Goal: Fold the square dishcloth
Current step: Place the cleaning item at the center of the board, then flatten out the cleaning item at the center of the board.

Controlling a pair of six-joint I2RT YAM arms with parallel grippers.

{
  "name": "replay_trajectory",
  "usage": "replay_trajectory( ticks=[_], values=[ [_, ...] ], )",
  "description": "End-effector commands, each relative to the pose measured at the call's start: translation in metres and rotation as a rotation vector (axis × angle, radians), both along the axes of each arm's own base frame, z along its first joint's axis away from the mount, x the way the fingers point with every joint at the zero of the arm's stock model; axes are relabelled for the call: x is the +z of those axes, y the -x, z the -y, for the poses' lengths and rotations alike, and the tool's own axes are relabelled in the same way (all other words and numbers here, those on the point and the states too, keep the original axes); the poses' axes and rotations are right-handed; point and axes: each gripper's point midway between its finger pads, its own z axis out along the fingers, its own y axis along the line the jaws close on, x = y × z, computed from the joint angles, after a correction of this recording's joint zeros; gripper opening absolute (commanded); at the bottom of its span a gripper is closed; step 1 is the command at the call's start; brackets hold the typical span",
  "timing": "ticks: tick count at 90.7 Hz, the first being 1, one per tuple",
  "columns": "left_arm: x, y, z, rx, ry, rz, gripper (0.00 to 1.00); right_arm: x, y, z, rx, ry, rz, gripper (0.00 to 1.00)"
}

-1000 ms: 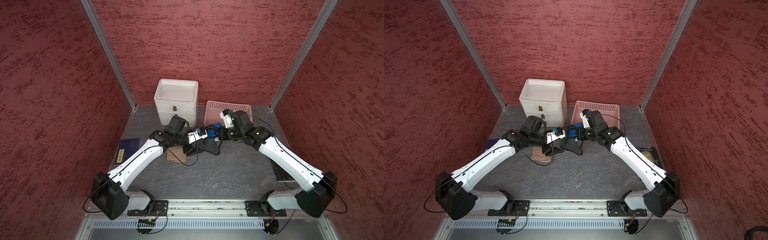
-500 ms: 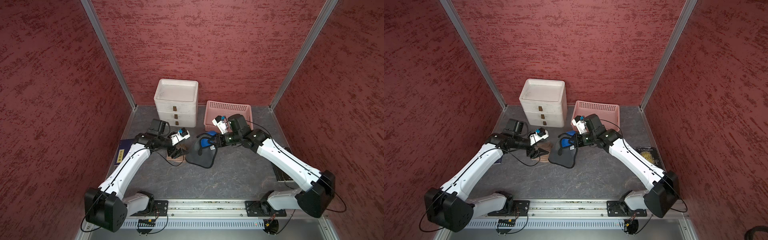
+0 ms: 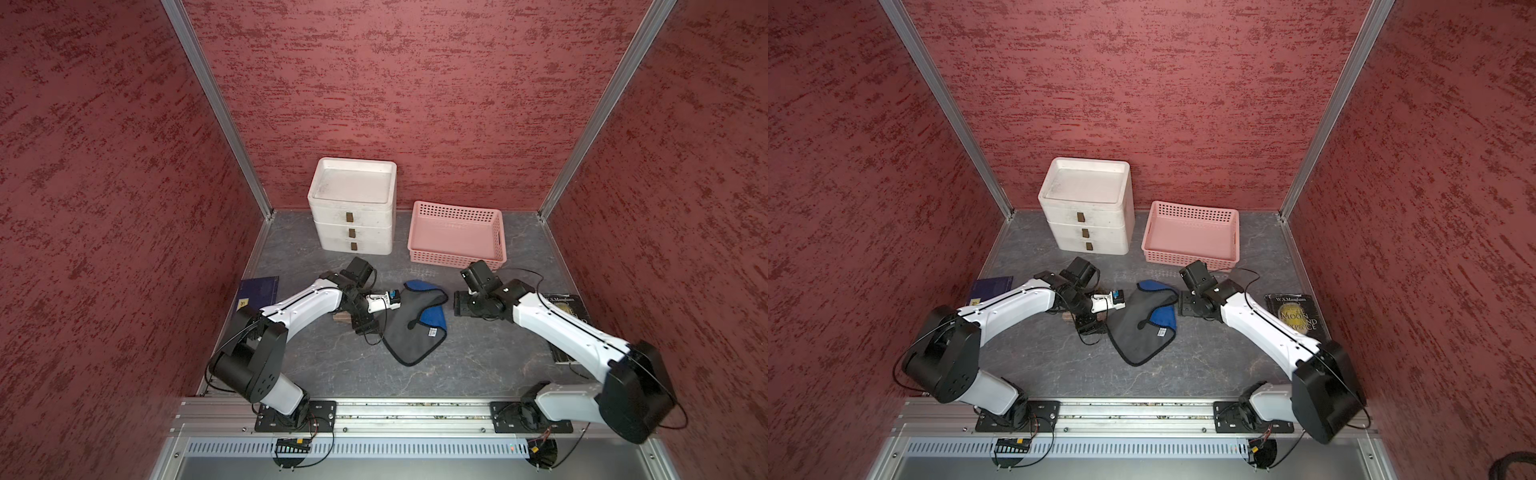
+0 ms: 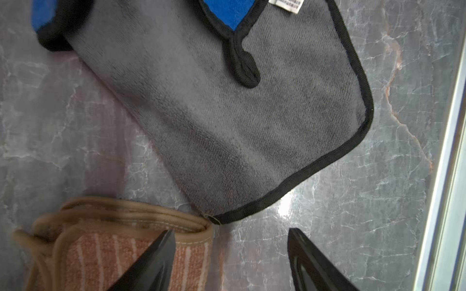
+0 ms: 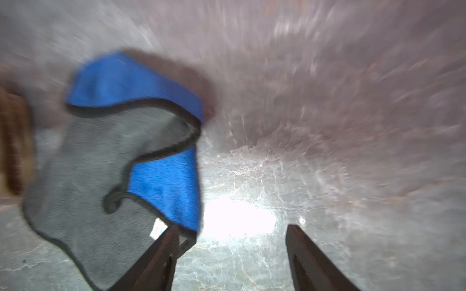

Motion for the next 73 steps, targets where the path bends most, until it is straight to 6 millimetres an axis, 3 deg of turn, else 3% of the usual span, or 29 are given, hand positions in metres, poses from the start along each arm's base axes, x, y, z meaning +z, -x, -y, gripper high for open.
replay_trajectory(
  ticks=[1,17,28,51,73],
  values=[
    [0.010,-0.009,0.001,-0.028,0.022,0.046,0.73,0.007,0.024,-0.025,0.083,-0.027,0.047,0.70],
    [0.033,-0.034,-0.021,0.081,0.102,0.034,0.73,-0.003,0.086,-0.115,0.416,-0.134,0.043,0.71],
    [0.041,-0.037,-0.035,0.109,0.121,0.056,0.76,-0.019,0.116,-0.155,0.575,-0.097,0.042,0.72],
    [0.050,-0.035,-0.057,0.168,0.154,0.022,0.80,-0.072,0.124,-0.187,0.676,0.035,-0.035,0.71],
    [0.048,-0.028,-0.068,0.178,0.148,0.013,0.84,-0.100,0.115,-0.181,0.669,0.162,-0.054,0.61]
  ],
)
